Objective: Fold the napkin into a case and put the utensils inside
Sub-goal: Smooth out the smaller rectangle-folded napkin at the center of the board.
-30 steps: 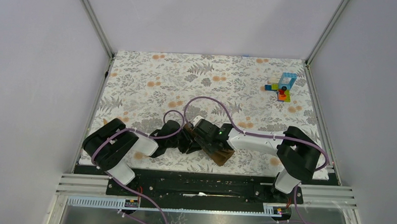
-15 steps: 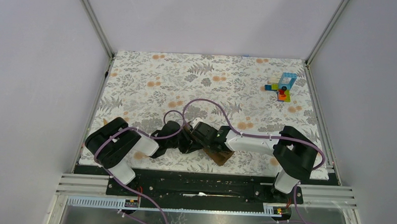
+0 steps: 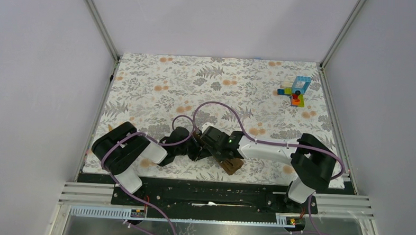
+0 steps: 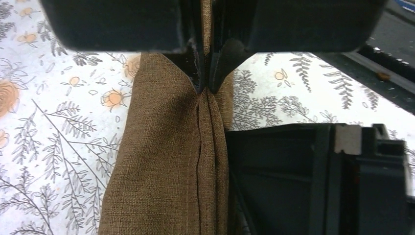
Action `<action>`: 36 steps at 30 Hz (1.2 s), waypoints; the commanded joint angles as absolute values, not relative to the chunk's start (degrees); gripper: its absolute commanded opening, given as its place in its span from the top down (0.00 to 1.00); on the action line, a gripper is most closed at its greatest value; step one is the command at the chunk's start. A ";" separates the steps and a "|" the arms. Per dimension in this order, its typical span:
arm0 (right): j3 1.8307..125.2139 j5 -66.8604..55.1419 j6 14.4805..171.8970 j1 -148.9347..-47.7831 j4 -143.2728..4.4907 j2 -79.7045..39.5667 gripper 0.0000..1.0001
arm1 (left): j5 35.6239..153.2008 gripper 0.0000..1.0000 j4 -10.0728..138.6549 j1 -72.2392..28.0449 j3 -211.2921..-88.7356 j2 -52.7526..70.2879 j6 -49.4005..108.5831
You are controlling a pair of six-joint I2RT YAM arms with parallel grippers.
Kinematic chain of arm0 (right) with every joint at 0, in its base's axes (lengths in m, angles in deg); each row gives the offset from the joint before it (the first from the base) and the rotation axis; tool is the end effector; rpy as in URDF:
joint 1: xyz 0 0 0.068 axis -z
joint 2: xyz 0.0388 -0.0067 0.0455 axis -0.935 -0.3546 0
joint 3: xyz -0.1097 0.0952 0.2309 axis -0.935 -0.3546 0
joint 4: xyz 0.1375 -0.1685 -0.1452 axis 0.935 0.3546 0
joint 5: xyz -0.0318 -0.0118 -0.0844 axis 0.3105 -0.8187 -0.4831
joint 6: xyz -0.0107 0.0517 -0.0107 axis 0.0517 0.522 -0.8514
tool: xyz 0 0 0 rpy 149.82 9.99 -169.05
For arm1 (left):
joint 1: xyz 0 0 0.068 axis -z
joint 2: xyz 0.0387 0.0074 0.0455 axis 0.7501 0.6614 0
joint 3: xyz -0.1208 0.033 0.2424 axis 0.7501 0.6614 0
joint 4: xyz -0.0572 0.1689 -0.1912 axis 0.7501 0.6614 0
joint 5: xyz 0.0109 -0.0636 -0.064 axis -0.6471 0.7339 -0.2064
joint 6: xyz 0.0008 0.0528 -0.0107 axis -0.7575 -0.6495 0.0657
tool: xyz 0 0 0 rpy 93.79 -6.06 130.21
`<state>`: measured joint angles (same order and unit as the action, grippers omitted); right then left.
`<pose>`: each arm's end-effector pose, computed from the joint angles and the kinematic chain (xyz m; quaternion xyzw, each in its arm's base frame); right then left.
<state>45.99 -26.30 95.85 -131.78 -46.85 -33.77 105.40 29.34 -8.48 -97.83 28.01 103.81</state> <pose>0.1587 0.2884 0.1844 -0.4027 0.8714 0.0651 0.2726 0.1832 -0.1697 0.0907 -0.2754 0.8439 -0.4558 0.0643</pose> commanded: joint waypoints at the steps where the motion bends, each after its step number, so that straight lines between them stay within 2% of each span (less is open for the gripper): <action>1: 47.08 -21.50 100.55 -132.43 -49.59 -34.28 1.00 | 100.76 1.00 34.56 -8.26 -97.00 29.15 102.40; 11: 39.27 -21.20 103.25 -129.74 -58.09 -35.28 0.96 | 99.52 0.99 39.04 -8.34 -96.73 24.82 100.90; 14: 37.64 -20.49 103.10 -129.33 -59.81 -34.98 0.88 | 99.73 0.91 40.98 -8.96 -96.13 22.40 99.51; 17: 36.22 -19.49 103.11 -128.47 -61.28 -34.95 0.86 | 100.38 0.82 44.37 -10.24 -95.62 18.43 96.92; 25: 34.56 -17.20 102.92 -126.48 -62.76 -34.32 0.82 | 100.21 0.68 62.13 -12.69 -98.07 1.72 85.13; 26: 34.50 -17.05 102.90 -126.38 -62.74 -34.04 0.82 | 101.42 0.67 60.99 -13.18 -98.65 0.69 84.18; 27: 34.27 -16.94 102.91 -126.30 -62.78 -33.63 0.80 | 103.61 0.67 58.78 -13.94 -99.44 0.68 83.62; 28: 34.03 -16.79 102.84 -126.28 -62.86 -33.18 0.80 | 105.94 0.72 56.61 -14.49 -100.75 1.94 83.40; 31: 33.46 -16.62 102.82 -126.23 -63.51 -32.01 0.78 | 110.10 0.97 52.73 -14.85 -106.39 9.22 82.81; 32: 33.42 -16.58 102.81 -126.27 -63.55 -31.90 0.78 | 111.22 1.00 49.60 -14.85 -107.17 11.56 83.34; 36: 33.54 -16.18 102.89 -126.27 -63.48 -31.63 0.78 | 112.41 1.00 43.01 -14.84 -110.66 20.26 84.25</action>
